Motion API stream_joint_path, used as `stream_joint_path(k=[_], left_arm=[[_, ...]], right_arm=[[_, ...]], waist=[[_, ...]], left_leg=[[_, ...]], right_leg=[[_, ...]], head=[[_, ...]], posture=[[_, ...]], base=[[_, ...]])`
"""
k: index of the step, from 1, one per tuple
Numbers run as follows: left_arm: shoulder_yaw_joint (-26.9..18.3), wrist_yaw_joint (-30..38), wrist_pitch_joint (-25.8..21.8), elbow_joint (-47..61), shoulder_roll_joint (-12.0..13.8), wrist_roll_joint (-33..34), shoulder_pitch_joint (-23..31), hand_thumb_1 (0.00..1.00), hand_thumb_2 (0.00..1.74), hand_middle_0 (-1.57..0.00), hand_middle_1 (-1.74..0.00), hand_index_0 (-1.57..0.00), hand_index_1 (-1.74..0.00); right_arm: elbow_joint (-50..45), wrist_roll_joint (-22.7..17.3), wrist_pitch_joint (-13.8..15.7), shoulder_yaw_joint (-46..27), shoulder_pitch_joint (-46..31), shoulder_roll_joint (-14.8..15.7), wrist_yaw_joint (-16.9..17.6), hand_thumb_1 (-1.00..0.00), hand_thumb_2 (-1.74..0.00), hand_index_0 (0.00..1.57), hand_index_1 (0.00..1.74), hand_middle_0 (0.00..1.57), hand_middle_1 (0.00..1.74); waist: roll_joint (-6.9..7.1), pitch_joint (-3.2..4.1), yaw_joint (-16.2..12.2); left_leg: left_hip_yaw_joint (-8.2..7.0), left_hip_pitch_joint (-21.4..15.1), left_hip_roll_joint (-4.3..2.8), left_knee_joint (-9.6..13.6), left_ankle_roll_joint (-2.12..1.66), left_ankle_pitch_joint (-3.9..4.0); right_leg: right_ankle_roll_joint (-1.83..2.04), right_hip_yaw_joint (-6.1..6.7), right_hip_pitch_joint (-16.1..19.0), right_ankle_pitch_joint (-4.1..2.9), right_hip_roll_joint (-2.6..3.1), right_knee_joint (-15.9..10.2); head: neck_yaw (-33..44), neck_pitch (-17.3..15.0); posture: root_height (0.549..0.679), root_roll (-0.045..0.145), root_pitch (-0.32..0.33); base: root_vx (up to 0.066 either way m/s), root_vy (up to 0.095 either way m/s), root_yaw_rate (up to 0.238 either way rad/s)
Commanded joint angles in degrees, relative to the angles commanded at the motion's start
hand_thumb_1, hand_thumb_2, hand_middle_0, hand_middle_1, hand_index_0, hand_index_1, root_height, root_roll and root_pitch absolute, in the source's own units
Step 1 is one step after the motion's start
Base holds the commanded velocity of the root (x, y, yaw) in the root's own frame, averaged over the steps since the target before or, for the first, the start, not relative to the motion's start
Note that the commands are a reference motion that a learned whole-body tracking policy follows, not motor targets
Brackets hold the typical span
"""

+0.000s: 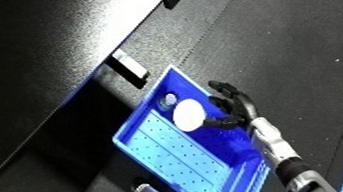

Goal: Pick up the object and place it into the box

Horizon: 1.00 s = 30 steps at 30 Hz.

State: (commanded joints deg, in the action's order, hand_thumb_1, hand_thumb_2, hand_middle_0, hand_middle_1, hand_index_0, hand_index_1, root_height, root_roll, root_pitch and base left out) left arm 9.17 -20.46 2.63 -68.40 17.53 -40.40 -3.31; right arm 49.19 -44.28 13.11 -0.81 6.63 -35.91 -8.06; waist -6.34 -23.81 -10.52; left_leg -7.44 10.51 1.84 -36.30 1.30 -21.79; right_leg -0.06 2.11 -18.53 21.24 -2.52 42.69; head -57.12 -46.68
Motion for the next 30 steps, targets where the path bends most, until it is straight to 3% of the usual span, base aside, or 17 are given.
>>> stream_joint_path(k=[8,16,24,30], left_arm=[[-0.48,0.16,0.15,-0.15,-0.46,-1.37,0.26,0.0,0.0,0.0,0.0,0.0,0.0],[-0.93,2.49,0.7,0.06,-0.21,-0.82,-0.5,0.0,0.0,0.0,0.0,0.0,0.0],[-0.66,3.23,0.78,-0.31,0.34,0.51,-1.69,0.0,0.0,0.0,0.0,0.0,0.0],[-0.74,3.33,0.83,-0.48,0.78,2.53,-3.18,0.0,0.0,0.0,0.0,0.0,0.0]], right_arm=[[2.04,1.95,-0.44,1.07,-0.23,1.35,-0.65,0.0,0.0,0.0,0.0,0.0,0.0],[3.06,4.35,-3.46,4.48,-0.07,4.24,-1.97,0.0,0.0,0.0,0.0,0.0,0.0],[3.33,6.94,-8.66,8.64,0.4,7.68,-3.17,0.0,0.0,0.0,0.0,0.0,0.0],[4.47,7.16,-10.01,11.25,0.88,10.56,-1.47,0.0,0.0,0.0,0.0,0.0,0.0]], waist=[[0.46,0.88,1.1],[2.7,1.42,3.59],[3.83,1.51,5.7],[4.32,1.59,7.36]], left_leg=[[1.06,-0.01,0.03,-0.17,-0.65,1.14],[2.91,1.46,-0.38,-1.43,-0.53,0.91],[4.85,3.96,-0.21,-2.34,-0.75,2.16],[5.93,5.19,-0.09,-2.82,-0.58,2.81]], right_leg=[[-0.24,-0.55,0.65,0.41,-0.09,0.31],[-0.31,-2.14,0.78,0.6,-0.4,1.14],[-0.63,-3.5,-0.17,1.13,-0.51,2.58],[-0.15,-4.83,-0.27,1.09,-1.2,3.13]], head=[[7.23,-0.41],[17.56,0.94],[39.54,1.61],[54.57,3.85]], posture=[[0.641,0.081,-0.065],[0.64,0.078,-0.07],[0.636,0.072,-0.07],[0.635,0.067,-0.074]], base=[[0.025,0.002,0.06],[-0.004,-0.054,0.111],[-0.013,-0.065,0.156],[0.009,-0.07,0.197]])
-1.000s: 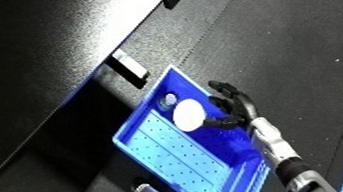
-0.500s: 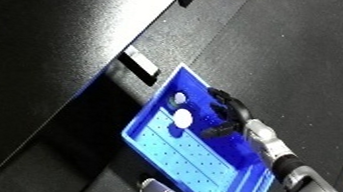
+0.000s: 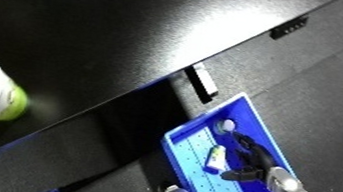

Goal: Pick up the object and place it into the box

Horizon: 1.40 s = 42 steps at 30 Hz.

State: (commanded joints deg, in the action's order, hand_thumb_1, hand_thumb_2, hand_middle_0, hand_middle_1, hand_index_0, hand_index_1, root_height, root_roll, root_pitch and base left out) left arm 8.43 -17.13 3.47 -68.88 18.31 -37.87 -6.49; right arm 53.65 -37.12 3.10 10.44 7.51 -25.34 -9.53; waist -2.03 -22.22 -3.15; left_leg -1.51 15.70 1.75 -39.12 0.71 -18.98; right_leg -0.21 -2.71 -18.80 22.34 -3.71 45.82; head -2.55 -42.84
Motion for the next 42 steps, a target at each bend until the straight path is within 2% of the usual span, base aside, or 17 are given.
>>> stream_joint_path(k=[6,10,13,17,25,28,31,37,42], left_arm=[[0.89,-0.77,-0.91,0.34,0.23,1.08,-1.31,0.0,0.0,0.0,0.0,0.0,0.0],[1.27,-1.16,-1.26,0.74,0.69,1.74,-1.92,0.0,0.0,0.0,0.0,0.0,0.0],[1.16,-1.32,-1.66,0.88,1.01,2.32,-2.03,0.0,0.0,0.0,0.0,0.0,0.0],[1.0,-1.5,-2.49,1.11,1.42,2.58,-1.82,0.0,0.0,0.0,0.0,0.0,0.0],[1.07,-1.78,-4.65,1.94,1.96,2.45,-1.87,0.0,0.0,0.0,0.0,0.0,0.0],[1.37,-1.96,-5.41,2.92,2.37,2.3,-2.37,0.0,0.0,0.0,0.0,0.0,0.0],[1.54,-3.29,-5.46,4.0,2.72,1.72,-2.94,0.0,0.0,0.0,0.0,0.0,0.0],[2.36,-13.83,-2.51,11.63,3.81,-0.33,-3.82,0.0,0.0,0.0,0.0,0.0,0.0],[6.89,-23.99,2.67,27.37,7.69,-4.01,-3.83,0.0,0.0,0.0,0.0,0.0,0.0]], right_arm=[[1.21,2.21,-1.22,1.31,0.96,1.26,0.4,0.0,0.0,0.0,0.0,0.0,0.0],[1.72,4.46,-4.36,2.74,1.2,1.58,-1.7,0.0,0.0,0.0,0.0,0.0,0.0],[2.71,5.55,-5.95,4.1,1.26,2.03,-2.59,0.0,0.0,0.0,0.0,0.0,0.0],[4.16,5.75,-5.53,5.35,1.38,2.5,-2.81,0.0,0.0,0.0,0.0,0.0,0.0],[4.54,6.43,-5.05,6.6,2.01,3.03,-2.25,0.0,0.0,0.0,0.0,0.0,0.0],[4.79,6.51,-5.07,7.14,2.31,3.16,-2.18,0.0,0.0,0.0,0.0,0.0,0.0],[5.33,6.34,-4.9,7.45,2.53,3.36,-2.22,0.0,0.0,0.0,0.0,0.0,0.0],[5.05,6.09,-4.66,7.57,2.26,3.29,-1.63,0.0,0.0,0.0,0.0,0.0,0.0],[3.59,4.97,-4.78,7.24,1.53,2.29,-0.71,0.0,0.0,0.0,0.0,0.0,0.0]], waist=[[-0.19,-0.56,1.72],[-0.18,-0.89,2.77],[0.03,-1.12,3.56],[0.34,-1.34,4.46],[0.79,-1.78,5.29],[0.94,-1.97,5.55],[1.06,-2.07,5.81],[1.01,-2.58,6.23],[0.25,-3.15,6.83]], left_leg=[[1.0,0.71,0.12,0.54,-0.3,1.64],[1.53,1.04,0.25,0.55,-0.42,2.21],[1.91,1.29,0.31,-0.19,-0.35,2.08],[2.35,1.41,0.19,-1.1,-0.1,1.79],[2.87,2.11,0.06,-2.83,0.43,1.21],[3.05,2.07,0.01,-2.72,0.54,1.23],[3.25,1.86,-0.13,-2.44,0.59,1.26],[3.61,1.63,-0.26,-2.12,0.7,1.09],[4.02,1.42,-0.21,-1.55,0.88,0.79]], right_leg=[[0.86,-1.53,0.21,-0.33,-0.99,0.49],[1.32,-2.57,0.23,-0.28,-1.72,1.14],[1.54,-3.19,0.43,-0.12,-2.15,1.64],[1.72,-3.81,1.0,0.14,-2.59,2.1],[1.73,-4.41,0.93,0.5,-2.83,3.12],[1.82,-4.63,1.02,0.54,-2.86,3.13],[1.97,-4.85,1.15,0.55,-2.99,3.14],[2.41,-5.22,1.52,0.33,-3.4,2.75],[3.01,-5.59,1.85,-0.07,-3.97,2.18]], head=[[13.08,1.8],[18.81,2.4],[22.29,2.72],[25.77,2.98],[31.5,-0.22],[32.33,-2.21],[32.4,-2.74],[31.97,-2.97],[29.8,-2.72]], posture=[[0.634,0.063,-0.08],[0.634,0.062,-0.083],[0.633,0.062,-0.089],[0.632,0.06,-0.097],[0.629,0.054,-0.105],[0.629,0.05,-0.106],[0.628,0.046,-0.108],[0.629,0.042,-0.11],[0.63,0.04,-0.109]], base=[[-0.003,-0.028,0.237],[-0.003,-0.031,0.241],[0.019,-0.033,0.158],[0.036,-0.022,0.102],[0.01,-0.004,0.025],[0.001,-0.002,0.003],[0.007,-0.005,0.017],[0.0,0.003,0.005],[-0.017,0.012,0.02]])
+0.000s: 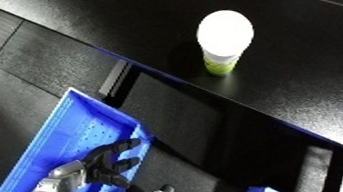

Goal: Pick up the object and place it into the box

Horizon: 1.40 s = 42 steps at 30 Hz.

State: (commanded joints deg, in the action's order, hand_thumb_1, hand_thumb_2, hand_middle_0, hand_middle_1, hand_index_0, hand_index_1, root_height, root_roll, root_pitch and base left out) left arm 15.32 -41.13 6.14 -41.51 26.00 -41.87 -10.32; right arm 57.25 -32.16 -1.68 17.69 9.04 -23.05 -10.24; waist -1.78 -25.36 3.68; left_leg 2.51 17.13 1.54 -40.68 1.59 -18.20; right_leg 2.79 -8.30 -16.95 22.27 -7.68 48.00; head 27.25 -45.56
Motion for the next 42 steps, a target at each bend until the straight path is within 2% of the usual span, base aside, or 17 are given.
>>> stream_joint_path(k=[7,12,17,21,24,26,31,37,42], left_arm=[[5.6,-6.76,7.1,23.39,7.79,-7.31,-3.06,0.0,0.0,0.0,0.0,0.0,0.0],[7.02,-8.87,12.15,38.25,9.76,-17.09,-5.79,0.0,0.0,0.0,0.0,0.0,0.0],[5.28,-7.32,11.43,47.16,7.89,-27.24,-7.79,0.0,0.0,0.0,0.0,0.0,0.0],[2.6,-3.75,8.48,51.96,4.23,-35.12,-9.76,0.0,0.0,0.0,0.0,0.0,0.0],[-0.16,1.15,3.93,53.66,1.19,-37.93,-10.89,0.0,0.0,0.0,0.0,0.0,0.0],[-2.64,4.91,-0.19,54.15,-0.27,-37.51,-11.29,0.0,0.0,0.0,0.0,0.0,0.0],[-10.15,18.1,-13.84,53.78,-1.47,-27.86,-11.48,0.0,0.0,0.0,0.0,0.0,0.0],[-15.47,24.1,-18.26,53.72,-2.89,-22.18,-11.61,0.0,0.0,0.0,0.0,0.0,0.0],[-16.35,38.25,-22.6,53.33,-1.68,-6.68,-11.92,0.0,0.0,0.0,0.0,0.0,0.0]], right_arm=[[1.71,-3.45,0.74,-0.5,-0.26,-1.47,-0.6,0.0,0.0,0.0,0.0,0.0,0.0],[3.12,-5.71,1.78,-0.72,-0.93,-1.56,-1.38,0.0,0.0,0.0,0.0,0.0,0.0],[5.19,-7.37,3.36,-1.42,-1.76,-0.73,-2.22,0.0,0.0,0.0,0.0,0.0,0.0],[6.71,-8.07,4.3,-2.34,-2.26,0.34,-3.18,0.0,0.0,0.0,0.0,0.0,0.0],[7.46,-8.7,5.06,-2.93,-2.44,1.36,-3.81,0.0,0.0,0.0,0.0,0.0,0.0],[7.57,-8.98,5.39,-3.15,-2.64,1.96,-4.09,0.0,0.0,0.0,0.0,0.0,0.0],[7.08,-10.82,5.5,-3.7,-3.74,3.07,-5.83,0.0,0.0,0.0,0.0,0.0,0.0],[7.22,-11.66,6.27,-4.04,-4.32,3.75,-7.01,0.0,0.0,0.0,0.0,0.0,0.0],[6.31,-10.76,5.77,-3.37,-4.25,3.58,-6.25,0.0,0.0,0.0,0.0,0.0,0.0]], waist=[[-0.47,-0.06,0.99],[-0.01,0.03,1.74],[0.74,0.25,2.36],[1.52,0.5,2.75],[2.11,0.63,3.15],[2.43,0.72,3.34],[2.91,0.84,3.61],[3.27,0.7,3.88],[3.09,0.39,3.16]], left_leg=[[0.64,-0.46,0.68,0.71,-0.21,-0.1],[1.31,-0.9,1.07,1.27,-0.39,-0.08],[1.68,-0.83,1.39,1.49,-0.66,-0.05],[1.96,-0.78,1.69,1.86,-0.87,0.06],[2.17,-0.86,1.83,2.12,-1.01,0.16],[2.25,-0.94,1.83,2.28,-1.11,0.21],[2.43,-1.13,1.84,2.71,-1.35,0.43],[2.5,-0.5,2.09,2.32,-1.4,0.5],[2.27,-0.45,1.92,2.53,-1.51,0.72]], right_leg=[[0.72,-0.91,0.75,-0.57,-0.84,-0.66],[1.01,-1.61,1.59,-1.0,-1.07,-1.38],[0.98,-1.98,1.78,-1.23,-1.17,-1.71],[0.8,-2.17,1.73,-1.23,-1.12,-1.75],[0.65,-2.37,1.7,-1.18,-1.06,-1.69],[0.57,-2.47,1.69,-1.14,-1.02,-1.67],[0.37,-2.47,1.62,-0.96,-1.04,-1.45],[0.21,-2.59,0.96,-0.92,-1.12,-0.82],[-0.07,-2.22,0.5,-0.65,-0.96,-0.34]], head=[[-3.63,0.71],[-7.5,1.07],[-10.06,1.83],[-11.23,2.72],[-12.11,3.23],[-12.81,3.65],[-15.21,5.52],[-17.14,6.48],[-16.96,9.06]], posture=[[0.633,0.039,-0.107],[0.635,0.037,-0.108],[0.636,0.037,-0.105],[0.636,0.036,-0.101],[0.636,0.036,-0.1],[0.636,0.036,-0.099],[0.636,0.036,-0.1],[0.634,0.035,-0.099],[0.633,0.035,-0.099]], base=[[-0.006,-0.006,0.075],[0.006,-0.042,0.084],[0.008,-0.032,0.064],[-0.001,-0.029,0.053],[0.002,-0.03,0.034],[0.005,-0.022,-0.001],[0.009,-0.006,-0.011],[-0.001,-0.014,-0.009],[0.002,0.018,-0.061]])
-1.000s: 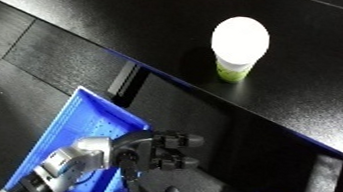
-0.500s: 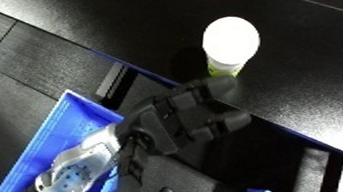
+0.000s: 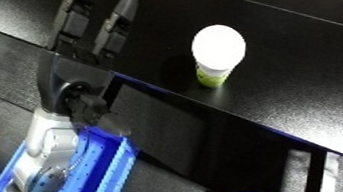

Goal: Pick up the object and place it into the box

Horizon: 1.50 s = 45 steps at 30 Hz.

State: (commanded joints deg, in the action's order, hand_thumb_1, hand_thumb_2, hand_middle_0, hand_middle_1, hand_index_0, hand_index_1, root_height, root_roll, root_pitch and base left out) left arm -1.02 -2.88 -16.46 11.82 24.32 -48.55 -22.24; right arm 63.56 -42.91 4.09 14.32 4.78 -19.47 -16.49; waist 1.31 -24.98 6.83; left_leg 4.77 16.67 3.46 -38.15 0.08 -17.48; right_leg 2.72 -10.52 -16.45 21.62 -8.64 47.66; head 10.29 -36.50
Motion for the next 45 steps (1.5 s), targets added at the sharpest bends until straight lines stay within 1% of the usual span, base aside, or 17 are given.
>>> stream_joint_path(k=[2,4,6,8,12,17,22,28,31,34,40,45], left_arm=[[0.16,5.29,-0.02,-0.71,1.14,6.48,-0.28,0.0,0.0,0.0,0.0,0.0,0.0],[0.74,8.69,1.25,-1.58,2.31,11.44,-0.82,0.0,0.0,0.0,0.0,0.0,0.0],[1.81,11.02,3.36,-2.51,3.16,14.74,-1.59,0.0,0.0,0.0,0.0,0.0,0.0],[3.14,12.69,5.69,-3.87,3.97,16.33,-2.56,0.0,0.0,0.0,0.0,0.0,0.0],[5.93,14.6,9.67,-7.71,5.32,15.67,-4.92,0.0,0.0,0.0,0.0,0.0,0.0],[9.1,15.19,11.92,-12.88,5.9,15.56,-7.93,0.0,0.0,0.0,0.0,0.0,0.0],[12.37,15.24,13.87,-17.86,5.64,16.37,-11.01,0.0,0.0,0.0,0.0,0.0,0.0],[15.79,15.17,16.56,-23.23,4.97,15.42,-14.95,0.0,0.0,0.0,0.0,0.0,0.0],[16.92,15.55,17.71,-25.62,4.41,14.3,-16.94,0.0,0.0,0.0,0.0,0.0,0.0],[17.7,15.77,17.85,-27.46,4.27,14.33,-18.83,0.0,0.0,0.0,0.0,0.0,0.0],[18.99,15.92,18.32,-29.69,4.2,14.39,-22.58,0.0,0.0,0.0,0.0,0.0,0.0],[20.07,16.35,19.18,-31.6,3.99,13.54,-26.2,0.25,0.44,-0.39,-0.44,-0.39,-0.44]], right_arm=[[-0.55,0.09,-0.16,0.46,0.03,-0.21,0.44,0.0,0.0,0.0,0.0,0.0,0.0],[-0.88,0.07,-0.18,0.88,0.17,-0.56,0.67,0.0,0.0,0.0,0.0,0.0,0.0],[-1.04,0.04,-0.27,1.22,0.44,-0.96,0.75,0.0,0.0,0.0,0.0,0.0,0.0],[-1.17,0.2,-0.57,1.54,0.84,-1.41,0.7,0.0,0.0,0.0,0.0,0.0,0.0],[-1.33,1.07,-1.38,2.15,1.85,-2.24,0.39,0.0,0.0,0.0,0.0,0.0,0.0],[-1.28,2.07,-2.29,3.02,3.05,-2.81,0.38,0.0,0.0,0.0,0.0,0.0,0.0],[-1.56,2.57,-3.21,3.7,4.18,-3.11,0.91,0.0,0.0,0.0,0.0,0.0,0.0],[-1.86,2.38,-3.77,4.39,5.48,-3.33,1.43,0.0,0.0,0.0,0.0,0.0,0.0],[-2.34,2.21,-4.12,4.7,6.21,-3.25,2.05,0.0,0.0,0.0,0.0,0.0,0.0],[-3.1,2.09,-4.51,5.02,6.68,-3.28,2.58,0.0,0.0,0.0,0.0,0.0,0.0],[-3.64,2.04,-4.9,5.39,7.32,-3.52,2.94,0.0,0.0,0.0,0.0,0.0,0.0],[-3.61,2.08,-4.89,5.74,8.22,-3.5,3.06,0.0,0.0,0.0,0.0,0.0,0.0]], waist=[[-0.22,-0.23,-0.34],[-0.42,-0.45,-0.71],[-0.55,-0.55,-1.13],[-0.61,-0.63,-1.6],[-0.68,-0.91,-2.67],[-0.7,-1.28,-3.9],[-0.6,-1.75,-5.03],[-0.43,-2.29,-6.19],[-0.32,-2.59,-6.85],[-0.19,-2.9,-7.54],[-0.15,-3.32,-8.59],[-0.16,-3.55,-9.41]], left_leg=[[-0.17,0.31,0.0,-0.27,0.09,0.02],[-0.4,0.79,-0.04,-0.76,0.2,-0.04],[-0.64,1.19,-0.12,-1.19,0.31,-0.11],[-0.9,1.48,-0.26,-1.53,0.39,-0.14],[-1.53,1.93,-0.66,-2.24,0.49,-0.21],[-2.39,2.33,-1.24,-2.88,0.67,-0.32],[-3.19,2.83,-1.74,-3.61,0.94,-0.57],[-4.05,3.63,-2.17,-4.71,1.19,-1.03],[-4.41,3.87,-2.44,-4.99,1.26,-1.24],[-4.76,3.89,-2.74,-5.01,1.32,-1.4],[-5.35,4.12,-3.13,-5.06,1.37,-1.46],[-5.76,4.47,-3.37,-5.35,1.37,-1.63]], right_leg=[[-0.1,0.27,-0.48,0.1,0.04,0.49],[-0.17,0.53,-1.1,0.18,0.05,1.05],[-0.2,0.78,-1.59,0.19,0.11,1.42],[-0.19,1.04,-1.97,0.13,0.21,1.64],[-0.06,1.75,-2.78,-0.11,0.48,2.01],[0.07,2.69,-3.87,-0.31,0.83,2.56],[0.17,3.53,-5.01,-0.51,1.13,3.13],[0.46,4.43,-6.3,-0.94,1.33,3.49],[0.61,4.88,-6.87,-1.21,1.47,3.39],[0.75,5.29,-7.26,-1.48,1.65,3.12],[0.8,5.82,-7.85,-1.99,1.9,2.7],[0.84,6.24,-8.44,-2.22,2.01,2.67]], head=[[0.06,0.9],[0.26,1.28],[0.58,1.52],[1.23,1.79],[2.83,2.08],[4.26,2.36],[5.45,2.33],[6.25,2.68],[7.07,3.15],[7.46,3.69],[8.33,4.91],[9.07,4.87]], posture=[[0.632,0.035,-0.1],[0.63,0.035,-0.099],[0.629,0.035,-0.099],[0.629,0.034,-0.098],[0.628,0.033,-0.099],[0.627,0.03,-0.098],[0.626,0.026,-0.097],[0.624,0.022,-0.094],[0.624,0.021,-0.091],[0.624,0.02,-0.089],[0.624,0.018,-0.084],[0.624,0.018,-0.08]], base=[[-0.011,0.039,-0.045],[-0.02,0.036,-0.051],[-0.011,0.031,-0.059],[0.003,0.026,-0.071],[0.01,0.028,-0.086],[0.021,0.032,-0.098],[0.022,0.024,-0.082],[0.016,0.011,-0.062],[0.01,0.014,-0.071],[0.012,0.012,-0.086],[0.006,0.007,-0.065],[0.002,0.005,-0.046]])
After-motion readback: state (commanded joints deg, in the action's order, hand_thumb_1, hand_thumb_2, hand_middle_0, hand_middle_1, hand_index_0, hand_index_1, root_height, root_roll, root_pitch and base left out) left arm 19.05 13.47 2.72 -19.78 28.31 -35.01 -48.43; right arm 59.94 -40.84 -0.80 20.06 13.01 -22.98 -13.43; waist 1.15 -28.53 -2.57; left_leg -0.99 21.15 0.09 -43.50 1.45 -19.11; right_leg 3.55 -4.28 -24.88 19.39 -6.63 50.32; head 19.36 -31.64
